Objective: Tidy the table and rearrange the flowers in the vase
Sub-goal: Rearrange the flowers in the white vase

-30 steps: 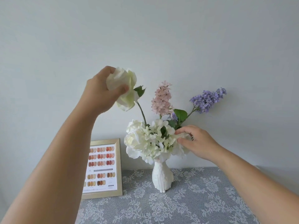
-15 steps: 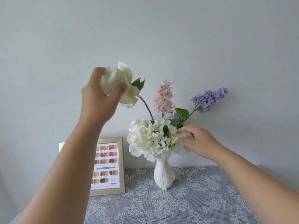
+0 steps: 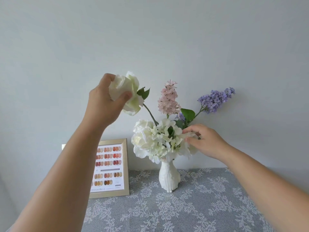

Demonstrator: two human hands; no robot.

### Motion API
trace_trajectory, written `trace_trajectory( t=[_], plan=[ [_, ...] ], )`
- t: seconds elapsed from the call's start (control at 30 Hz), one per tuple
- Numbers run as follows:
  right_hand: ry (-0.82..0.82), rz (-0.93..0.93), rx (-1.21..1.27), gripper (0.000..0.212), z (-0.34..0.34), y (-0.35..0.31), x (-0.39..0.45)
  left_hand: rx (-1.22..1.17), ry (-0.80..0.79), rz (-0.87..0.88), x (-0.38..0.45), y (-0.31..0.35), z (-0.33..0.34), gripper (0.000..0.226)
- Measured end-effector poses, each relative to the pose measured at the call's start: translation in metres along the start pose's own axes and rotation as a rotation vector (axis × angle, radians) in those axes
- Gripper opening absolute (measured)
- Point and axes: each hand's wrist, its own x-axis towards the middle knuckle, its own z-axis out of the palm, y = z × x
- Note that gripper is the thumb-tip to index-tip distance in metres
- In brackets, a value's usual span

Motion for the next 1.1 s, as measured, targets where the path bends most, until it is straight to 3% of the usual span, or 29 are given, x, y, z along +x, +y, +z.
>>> trace_trajectory(
  t=[0.2,0.33,0.73,0.93,1.1],
  plan=[
    [0.004,-0.016,-0.002,0.02,0.003,-0.002,-0.001,-0.038,0.169,0.04,-0.02,-0.005,0.014,0.032],
    [-0.002,-0.003,-0.01,0.021,0.001,0.001,-0.001,-0.047,0.184,0.056,-0.02,-0.008,0.014,0.033],
    [0.002,-0.006,-0.008,0.02,0.002,0.0,0.001,0.071,-0.321,-0.018,-0.017,-0.02,0.042,0.041],
    [0.005,-0.024,-0.011,0.019,0.003,0.0,0.003,0.096,-0.438,-0.104,-0.017,-0.018,0.071,0.053],
    [0.0,-0.036,-0.005,0.018,0.003,0.001,0.004,0.096,-0.43,-0.136,0.004,-0.01,0.081,0.053]
  ],
)
